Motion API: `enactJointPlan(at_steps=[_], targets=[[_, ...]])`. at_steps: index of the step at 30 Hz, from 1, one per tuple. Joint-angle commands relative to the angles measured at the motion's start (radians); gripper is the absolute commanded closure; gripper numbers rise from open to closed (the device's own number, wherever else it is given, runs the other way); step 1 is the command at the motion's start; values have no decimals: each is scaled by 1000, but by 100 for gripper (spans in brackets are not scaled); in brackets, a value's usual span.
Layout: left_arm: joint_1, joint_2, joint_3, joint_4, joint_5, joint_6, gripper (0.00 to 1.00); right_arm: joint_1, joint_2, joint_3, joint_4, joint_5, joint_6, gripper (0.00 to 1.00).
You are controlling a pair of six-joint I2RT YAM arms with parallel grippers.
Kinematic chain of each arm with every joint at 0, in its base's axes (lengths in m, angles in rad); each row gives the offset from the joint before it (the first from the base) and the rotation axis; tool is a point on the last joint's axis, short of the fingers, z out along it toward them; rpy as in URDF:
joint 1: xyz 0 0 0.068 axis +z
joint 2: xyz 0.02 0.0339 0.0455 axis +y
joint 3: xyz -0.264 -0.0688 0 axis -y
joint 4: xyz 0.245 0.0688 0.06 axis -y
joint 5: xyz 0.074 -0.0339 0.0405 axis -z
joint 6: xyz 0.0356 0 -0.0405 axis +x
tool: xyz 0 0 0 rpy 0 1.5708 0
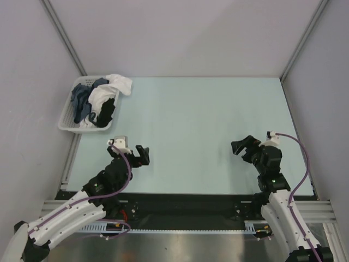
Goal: Fold and stack the tank tops
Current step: Grab the tank top from the pile
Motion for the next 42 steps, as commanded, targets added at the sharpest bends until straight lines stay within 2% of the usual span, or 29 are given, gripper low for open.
enactJointPlan(at_steps=[1,3,4,5,7,8,10,11,12,14,19,21,23,31,36,39,40,42], targets=[[8,13,21,10,-92,-65,0,2,4,4,40,-26,18,0],[25,39,82,-86,-142,-176,0,2,11,4,40,-35,17,0],[43,62,163,-115,-154,-205,0,2,14,3,41,-40,17,0],[109,69,205,-150,-141,-232,0,2,17,1,41,-52,12,0],[210,76,298,-114,-49,-232,0,2,18,-5,83,-63,12,0],[335,86,328,-78,52,-235,0,5,18,-7,84,-69,12,0],[476,128,435,-62,161,-272,0,4,17,-5,81,-70,7,0],[604,202,477,-79,204,-288,0,4,17,-4,80,-75,9,0],[661,249,523,-95,285,-330,0,4,15,-4,78,-74,6,0],[799,396,662,-140,356,-359,0,4,15,-2,74,-75,3,0],[1008,718,970,-223,450,-414,0,4,14,-4,81,-90,1,0],[1051,812,1056,-295,452,-422,0,4,17,-2,80,-97,-2,0],[1088,937,1165,-364,384,-436,0,4,15,-5,81,-103,-3,0],[1150,1310,1377,-392,372,-399,0,4,15,-14,107,-121,-3,0],[1176,1523,1523,-508,386,-388,0,4,24,-13,107,-117,-6,0],[1203,1588,1551,-545,407,-387,0,1,26,-11,107,-118,-6,0],[1217,1622,1561,-556,415,-390,3,1,27,-13,107,-118,-8,0],[1235,1640,1551,-544,462,-384,24,1,32,-11,109,-115,-6,0]])
